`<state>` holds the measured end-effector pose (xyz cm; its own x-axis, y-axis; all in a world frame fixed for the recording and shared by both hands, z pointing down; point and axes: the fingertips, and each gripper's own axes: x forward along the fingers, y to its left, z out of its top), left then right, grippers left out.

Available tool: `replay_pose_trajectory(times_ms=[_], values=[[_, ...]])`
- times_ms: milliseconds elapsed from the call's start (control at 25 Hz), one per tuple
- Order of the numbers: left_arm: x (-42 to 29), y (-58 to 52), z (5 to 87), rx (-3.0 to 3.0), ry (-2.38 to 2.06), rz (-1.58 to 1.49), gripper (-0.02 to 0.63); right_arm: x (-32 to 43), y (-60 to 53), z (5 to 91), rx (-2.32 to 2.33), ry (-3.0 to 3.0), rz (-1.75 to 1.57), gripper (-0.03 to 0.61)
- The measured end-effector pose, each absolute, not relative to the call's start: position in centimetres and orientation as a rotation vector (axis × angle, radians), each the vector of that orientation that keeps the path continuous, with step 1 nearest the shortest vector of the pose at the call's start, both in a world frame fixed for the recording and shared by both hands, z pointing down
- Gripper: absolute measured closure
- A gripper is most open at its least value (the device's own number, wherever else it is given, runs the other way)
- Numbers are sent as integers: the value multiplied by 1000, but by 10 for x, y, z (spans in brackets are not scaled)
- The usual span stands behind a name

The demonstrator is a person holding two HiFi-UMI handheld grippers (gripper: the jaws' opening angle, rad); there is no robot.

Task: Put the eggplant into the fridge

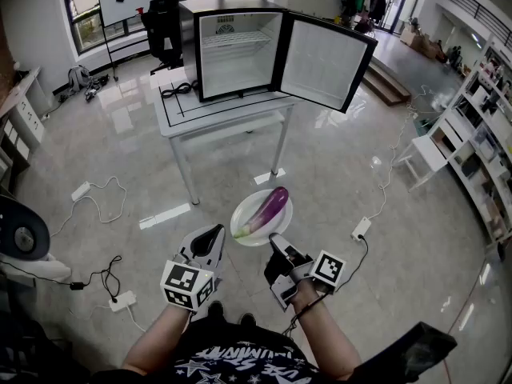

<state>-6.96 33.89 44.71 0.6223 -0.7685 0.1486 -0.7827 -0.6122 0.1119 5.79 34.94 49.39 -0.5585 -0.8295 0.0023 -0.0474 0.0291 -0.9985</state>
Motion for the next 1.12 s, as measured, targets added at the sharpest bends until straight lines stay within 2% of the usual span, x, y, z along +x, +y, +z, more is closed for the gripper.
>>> replay_pose_trajectory(times_ms=[1120], values=[[-45, 397, 453, 2627, -1396, 118, 604, 76, 397, 501, -836, 1763, -1650, 555]])
